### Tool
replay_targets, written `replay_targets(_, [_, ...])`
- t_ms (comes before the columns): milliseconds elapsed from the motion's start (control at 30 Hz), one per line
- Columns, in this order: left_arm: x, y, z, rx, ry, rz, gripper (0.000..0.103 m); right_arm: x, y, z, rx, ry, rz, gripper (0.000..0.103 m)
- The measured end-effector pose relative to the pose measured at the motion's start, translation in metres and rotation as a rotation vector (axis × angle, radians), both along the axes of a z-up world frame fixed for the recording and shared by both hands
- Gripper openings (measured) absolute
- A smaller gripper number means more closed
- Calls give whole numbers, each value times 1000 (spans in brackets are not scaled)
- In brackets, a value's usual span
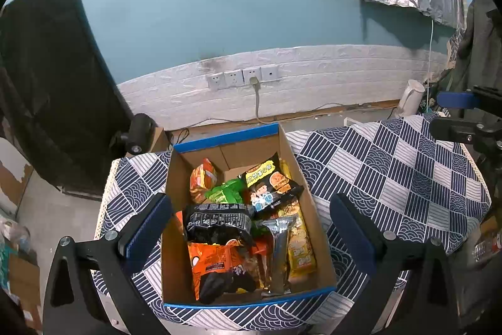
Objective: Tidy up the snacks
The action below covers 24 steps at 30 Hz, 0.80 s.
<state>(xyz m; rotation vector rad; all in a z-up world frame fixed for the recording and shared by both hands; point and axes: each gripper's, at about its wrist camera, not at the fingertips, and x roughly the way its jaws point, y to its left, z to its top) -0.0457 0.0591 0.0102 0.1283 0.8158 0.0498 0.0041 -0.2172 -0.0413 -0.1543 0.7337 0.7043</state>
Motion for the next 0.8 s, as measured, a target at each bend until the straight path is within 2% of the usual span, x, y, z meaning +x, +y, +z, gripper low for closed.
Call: replay_targets(800, [-2,-3,-1,2,8,-5,102,0,0,0,2,1,0,76])
